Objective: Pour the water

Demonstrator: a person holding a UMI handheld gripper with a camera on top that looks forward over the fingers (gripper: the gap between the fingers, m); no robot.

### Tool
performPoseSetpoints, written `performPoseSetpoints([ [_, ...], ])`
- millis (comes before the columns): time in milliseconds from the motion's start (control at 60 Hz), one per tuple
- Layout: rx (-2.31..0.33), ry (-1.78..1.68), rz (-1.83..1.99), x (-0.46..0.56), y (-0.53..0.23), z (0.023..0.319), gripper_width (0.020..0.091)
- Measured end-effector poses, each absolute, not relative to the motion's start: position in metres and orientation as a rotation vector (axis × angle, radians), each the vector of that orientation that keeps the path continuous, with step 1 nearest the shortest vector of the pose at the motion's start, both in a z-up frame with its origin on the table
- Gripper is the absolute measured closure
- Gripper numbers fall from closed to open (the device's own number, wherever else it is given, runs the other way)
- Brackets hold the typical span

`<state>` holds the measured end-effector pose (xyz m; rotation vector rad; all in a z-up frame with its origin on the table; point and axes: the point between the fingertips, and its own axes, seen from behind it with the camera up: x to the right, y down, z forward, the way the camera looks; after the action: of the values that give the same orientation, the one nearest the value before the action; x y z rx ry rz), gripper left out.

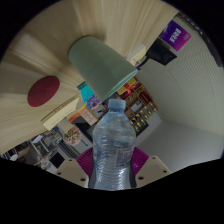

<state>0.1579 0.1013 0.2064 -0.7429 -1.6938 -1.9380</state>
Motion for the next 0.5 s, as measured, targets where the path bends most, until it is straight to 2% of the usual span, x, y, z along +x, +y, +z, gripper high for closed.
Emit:
performPoseSetpoints([
  [217, -0.791, -1.630, -1.857, 0.156, 0.102, 0.206, 0.0630],
  [283, -0.828, -1.544, -1.779, 0.155, 0.102, 0.215, 0.0631],
  [400, -1.083, -1.062, -1.411, 0.156, 0.085, 0.249, 0.0631],
  [450, -1.235, -0.846, -1.163, 0.168, 0.099, 0.247, 0.0628],
  [500, -1.352, -0.614, -0.882, 0.166, 0.098, 0.233, 0.0632],
])
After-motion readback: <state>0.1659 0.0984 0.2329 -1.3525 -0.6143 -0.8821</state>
